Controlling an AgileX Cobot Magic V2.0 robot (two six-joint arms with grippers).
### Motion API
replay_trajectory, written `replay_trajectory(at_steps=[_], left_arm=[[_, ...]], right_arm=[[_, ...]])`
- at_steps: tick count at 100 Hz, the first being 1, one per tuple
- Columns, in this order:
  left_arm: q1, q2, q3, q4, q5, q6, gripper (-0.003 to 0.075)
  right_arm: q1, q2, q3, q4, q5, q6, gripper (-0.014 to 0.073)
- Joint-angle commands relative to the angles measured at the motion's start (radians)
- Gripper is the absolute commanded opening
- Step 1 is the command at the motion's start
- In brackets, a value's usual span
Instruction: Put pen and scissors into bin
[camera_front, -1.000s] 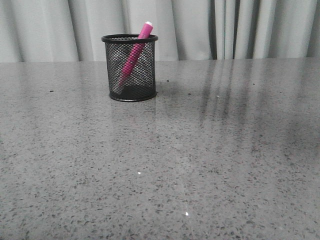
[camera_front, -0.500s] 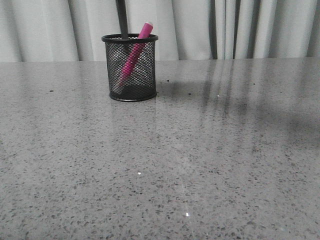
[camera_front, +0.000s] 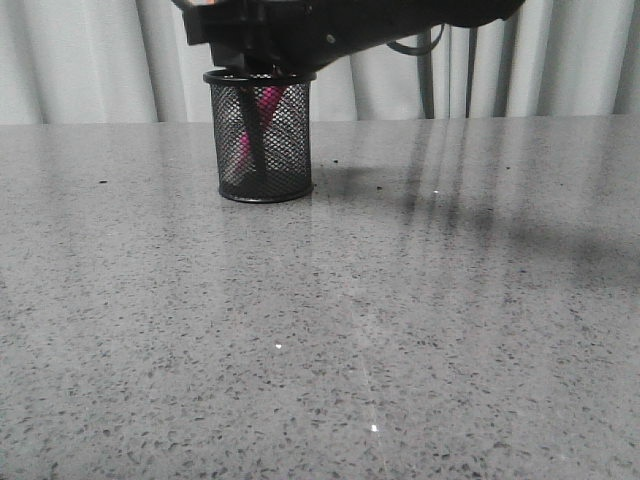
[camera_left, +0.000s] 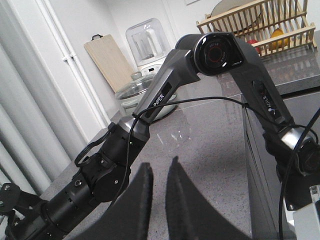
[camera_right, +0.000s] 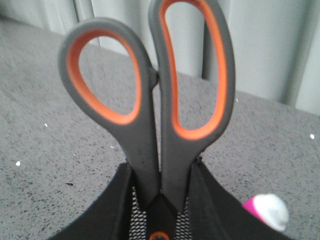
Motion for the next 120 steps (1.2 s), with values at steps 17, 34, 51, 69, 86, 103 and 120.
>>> replay_trajectory(at_steps=[17, 34, 51, 69, 86, 103, 120], left_arm=[[-0.009, 0.007, -0.023, -0.049, -0.031, -0.012, 0.0043], [-0.009, 0.007, -0.023, -0.049, -0.031, -0.014, 0.0043], [-0.009, 0.007, -0.023, -0.049, -0.031, -0.014, 0.0043], [-0.009, 0.007, -0.023, -0.049, -0.037, -0.014, 0.0043], [-0.009, 0.007, -0.023, -0.049, -0.063, -0.033, 0.0043], [-0.009, -0.034, -0.003, -0.024, -0.198, -0.153, 0.0043], [-0.009, -0.2, 0.113, 0.014, -0.465, -0.224, 0.0043]], right_arm=[[-0.009, -0.051, -0.026, 0.012, -0.013, 0.001, -0.0047], [-0.009, -0.051, -0.026, 0.019, -0.037, 0.001, 0.0047], [-0.009, -0.07, -0.026, 0.019, -0.065, 0.009, 0.03], [-0.009, -0.106, -0.026, 0.019, -0.087, 0.009, 0.0445], [-0.009, -0.173, -0.026, 0.019, -0.078, 0.009, 0.0445], [-0.003, -0.344, -0.007, 0.017, 0.059, 0.009, 0.0209], [-0.001, -0.631, 0.179, -0.026, 0.083, 0.009, -0.0069]])
